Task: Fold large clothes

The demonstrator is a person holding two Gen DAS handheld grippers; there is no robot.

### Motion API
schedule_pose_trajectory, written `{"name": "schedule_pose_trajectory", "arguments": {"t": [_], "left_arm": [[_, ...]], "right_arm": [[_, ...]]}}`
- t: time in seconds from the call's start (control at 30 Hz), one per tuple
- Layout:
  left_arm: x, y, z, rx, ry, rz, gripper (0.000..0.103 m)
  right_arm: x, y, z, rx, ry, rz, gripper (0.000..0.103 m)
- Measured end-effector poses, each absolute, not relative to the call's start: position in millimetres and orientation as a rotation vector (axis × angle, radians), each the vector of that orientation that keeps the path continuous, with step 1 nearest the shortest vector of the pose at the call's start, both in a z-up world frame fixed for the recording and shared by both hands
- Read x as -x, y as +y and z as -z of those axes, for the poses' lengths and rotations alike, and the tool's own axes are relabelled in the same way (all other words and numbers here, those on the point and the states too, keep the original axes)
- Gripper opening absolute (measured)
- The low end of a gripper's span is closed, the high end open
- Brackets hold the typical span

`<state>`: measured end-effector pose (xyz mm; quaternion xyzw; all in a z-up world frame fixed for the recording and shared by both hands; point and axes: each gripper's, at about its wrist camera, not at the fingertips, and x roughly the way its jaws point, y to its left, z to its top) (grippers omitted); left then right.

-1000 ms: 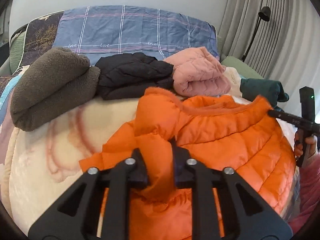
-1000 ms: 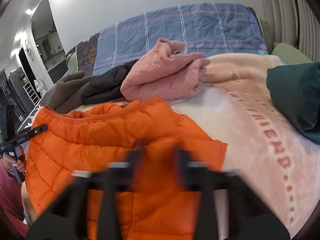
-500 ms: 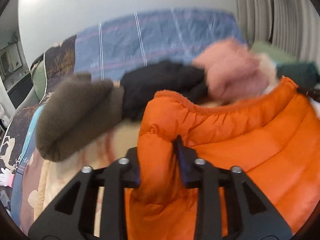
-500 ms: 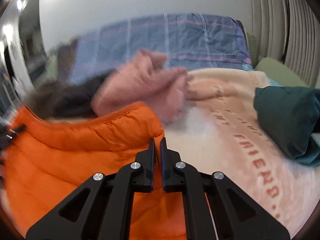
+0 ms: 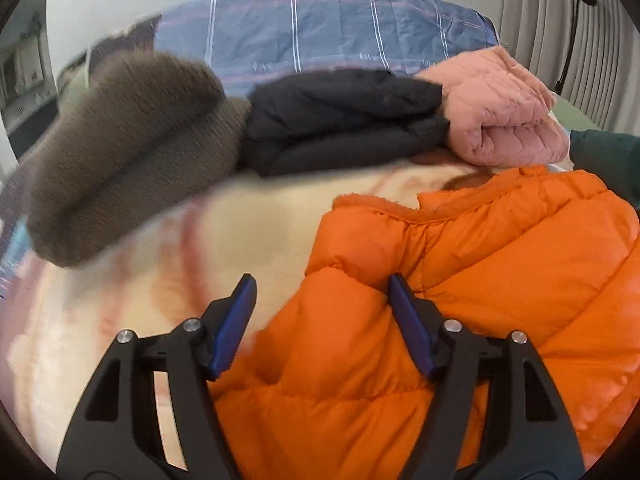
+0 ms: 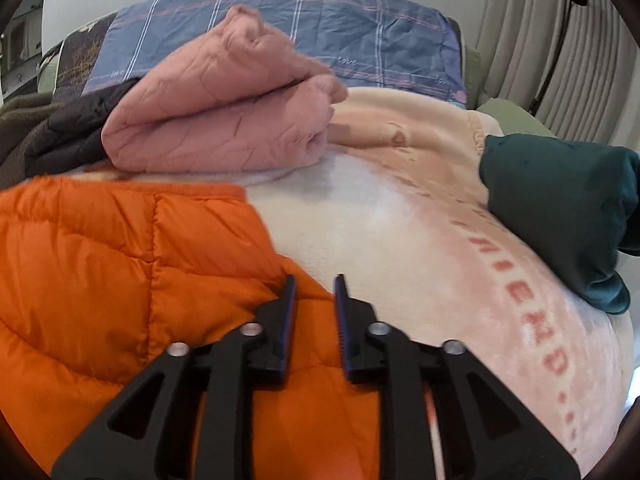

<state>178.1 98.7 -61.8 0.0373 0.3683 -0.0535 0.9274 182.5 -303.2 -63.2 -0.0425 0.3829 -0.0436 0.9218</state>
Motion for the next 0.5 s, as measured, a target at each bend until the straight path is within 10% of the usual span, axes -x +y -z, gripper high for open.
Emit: {"name": "schedule_pose_trajectory", "arguments": {"t": [0.27,0.5], "left_arm": [[-149,86,-40,0.091,0.574,0.242,0.064],[-190,30,25,0.052,0.775,0.231,0.074]], "right_arm": [[-149,-274,-31,-0.126,0.619,-0.151,0.052],[-191,-218,38,-0.054,0.824,-0.209,0.057]]}}
